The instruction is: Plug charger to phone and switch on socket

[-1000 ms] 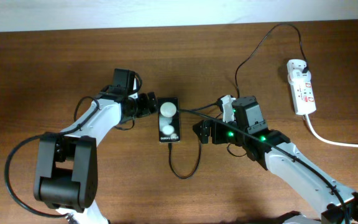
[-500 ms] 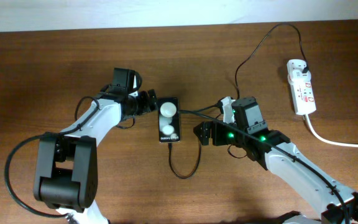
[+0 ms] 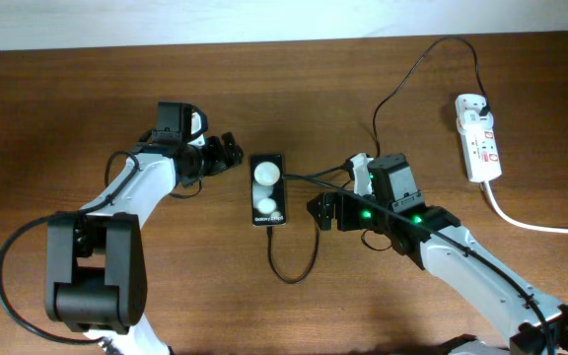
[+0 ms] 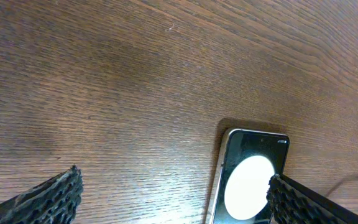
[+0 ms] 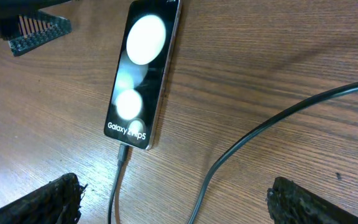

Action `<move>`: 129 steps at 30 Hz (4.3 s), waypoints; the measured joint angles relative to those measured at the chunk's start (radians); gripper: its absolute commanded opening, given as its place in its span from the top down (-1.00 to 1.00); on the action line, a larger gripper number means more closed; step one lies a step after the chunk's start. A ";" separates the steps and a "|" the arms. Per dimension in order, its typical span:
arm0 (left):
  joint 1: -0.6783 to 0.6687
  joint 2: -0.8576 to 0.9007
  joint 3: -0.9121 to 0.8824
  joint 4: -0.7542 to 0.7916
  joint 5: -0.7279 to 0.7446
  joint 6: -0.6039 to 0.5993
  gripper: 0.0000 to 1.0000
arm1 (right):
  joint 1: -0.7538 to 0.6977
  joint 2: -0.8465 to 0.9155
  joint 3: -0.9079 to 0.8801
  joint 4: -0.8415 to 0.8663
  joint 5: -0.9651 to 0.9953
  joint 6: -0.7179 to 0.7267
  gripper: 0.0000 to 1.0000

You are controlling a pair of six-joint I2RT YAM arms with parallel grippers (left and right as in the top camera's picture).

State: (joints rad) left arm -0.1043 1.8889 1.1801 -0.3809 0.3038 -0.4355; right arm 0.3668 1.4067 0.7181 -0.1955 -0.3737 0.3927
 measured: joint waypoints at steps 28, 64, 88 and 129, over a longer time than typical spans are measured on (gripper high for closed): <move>0.000 0.000 0.002 0.000 0.005 0.000 -0.98 | -0.452 0.307 0.649 -0.725 0.453 -0.037 -0.97; 0.000 0.000 0.002 -0.001 0.006 0.000 -0.99 | -0.828 0.691 0.929 -0.707 0.383 0.079 -0.97; 0.000 0.000 0.002 0.000 0.007 0.000 -0.98 | -0.811 0.797 0.943 -0.509 0.392 0.106 -0.97; 0.000 0.000 0.002 0.000 0.007 0.000 -0.98 | -0.757 0.777 0.944 -0.645 0.305 0.097 -0.97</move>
State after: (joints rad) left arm -0.1043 1.8889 1.1824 -0.3813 0.3107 -0.4355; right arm -0.3901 2.1834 1.6619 -0.8406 -0.0689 0.4900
